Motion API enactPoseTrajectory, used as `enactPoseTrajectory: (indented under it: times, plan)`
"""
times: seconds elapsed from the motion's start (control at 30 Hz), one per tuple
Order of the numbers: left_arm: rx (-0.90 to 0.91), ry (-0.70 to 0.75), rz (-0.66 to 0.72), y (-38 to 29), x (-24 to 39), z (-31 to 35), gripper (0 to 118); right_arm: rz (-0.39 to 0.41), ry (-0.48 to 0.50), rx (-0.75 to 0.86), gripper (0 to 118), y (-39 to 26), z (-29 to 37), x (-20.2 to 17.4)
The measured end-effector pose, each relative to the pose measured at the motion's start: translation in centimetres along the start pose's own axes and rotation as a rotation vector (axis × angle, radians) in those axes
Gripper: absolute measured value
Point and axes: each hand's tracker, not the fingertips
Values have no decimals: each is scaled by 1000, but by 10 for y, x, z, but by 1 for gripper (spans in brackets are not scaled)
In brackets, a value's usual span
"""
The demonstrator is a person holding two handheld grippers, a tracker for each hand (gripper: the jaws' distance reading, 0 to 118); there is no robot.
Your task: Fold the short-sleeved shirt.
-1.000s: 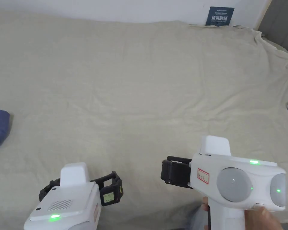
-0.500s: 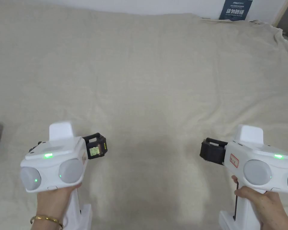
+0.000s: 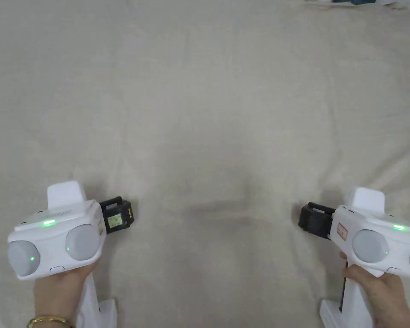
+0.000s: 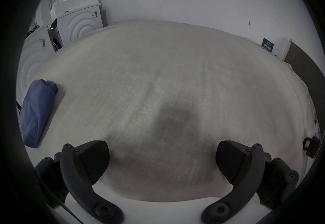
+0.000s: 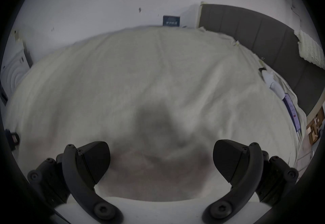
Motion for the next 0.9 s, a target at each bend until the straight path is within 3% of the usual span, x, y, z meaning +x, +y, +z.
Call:
enactPoseTrajectory:
  times: [0.03, 0.23, 0.9]
  plan:
    - [1, -1, 0, 0, 0, 0, 118, -55, -17, 8, 118, 2, -3, 3]
    - [-3, -7, 4, 2, -3, 1, 118, -80, 55, 5, 118, 3, 5, 12]
    - [-1, -8, 2, 1, -3, 3, 118, -75, 46, -5, 118, 4, 13, 6]
